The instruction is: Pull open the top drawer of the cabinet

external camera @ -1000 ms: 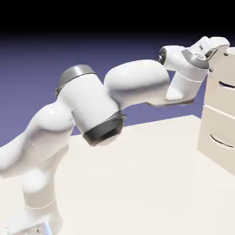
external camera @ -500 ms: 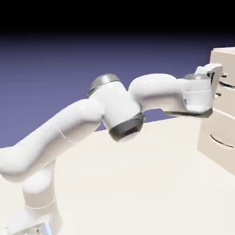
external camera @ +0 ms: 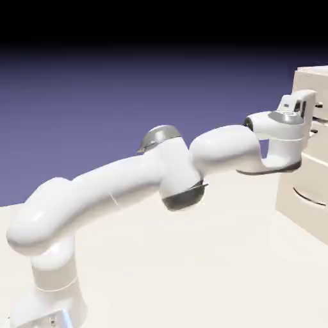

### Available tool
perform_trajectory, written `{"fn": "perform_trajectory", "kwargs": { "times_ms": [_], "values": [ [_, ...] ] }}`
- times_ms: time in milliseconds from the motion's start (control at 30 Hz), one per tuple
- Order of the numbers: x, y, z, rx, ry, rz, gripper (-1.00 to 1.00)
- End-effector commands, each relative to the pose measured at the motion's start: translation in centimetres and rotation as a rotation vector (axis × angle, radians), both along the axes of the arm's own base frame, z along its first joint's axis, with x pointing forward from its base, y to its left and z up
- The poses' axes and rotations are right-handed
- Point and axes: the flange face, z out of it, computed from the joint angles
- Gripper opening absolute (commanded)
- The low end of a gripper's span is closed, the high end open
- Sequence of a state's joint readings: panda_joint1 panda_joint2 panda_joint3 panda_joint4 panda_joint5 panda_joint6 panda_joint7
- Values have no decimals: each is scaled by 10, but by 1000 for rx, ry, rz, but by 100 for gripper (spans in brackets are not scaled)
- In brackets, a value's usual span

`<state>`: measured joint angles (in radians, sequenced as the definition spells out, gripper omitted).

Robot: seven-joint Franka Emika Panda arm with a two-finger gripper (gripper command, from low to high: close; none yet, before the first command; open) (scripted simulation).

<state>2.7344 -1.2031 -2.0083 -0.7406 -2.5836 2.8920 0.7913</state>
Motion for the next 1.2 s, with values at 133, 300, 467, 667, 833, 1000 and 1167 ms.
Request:
{"fn": "perform_trajectory", "kwargs": {
  "times_ms": [133, 300, 467, 667, 833, 1000, 1167],
  "values": [
    [-11, 0, 0, 0, 0, 0, -100],
    [-29, 0, 0, 0, 0, 0, -100],
    [-52, 0, 0, 0, 0, 0, -100],
    [-88, 0, 0, 0, 0, 0, -100],
    [-124, 0, 0, 0, 0, 0, -100],
    [-166, 0, 0, 0, 0, 0, -100],
    [-211, 0, 0, 0, 0, 0, -100]
  ]
}}
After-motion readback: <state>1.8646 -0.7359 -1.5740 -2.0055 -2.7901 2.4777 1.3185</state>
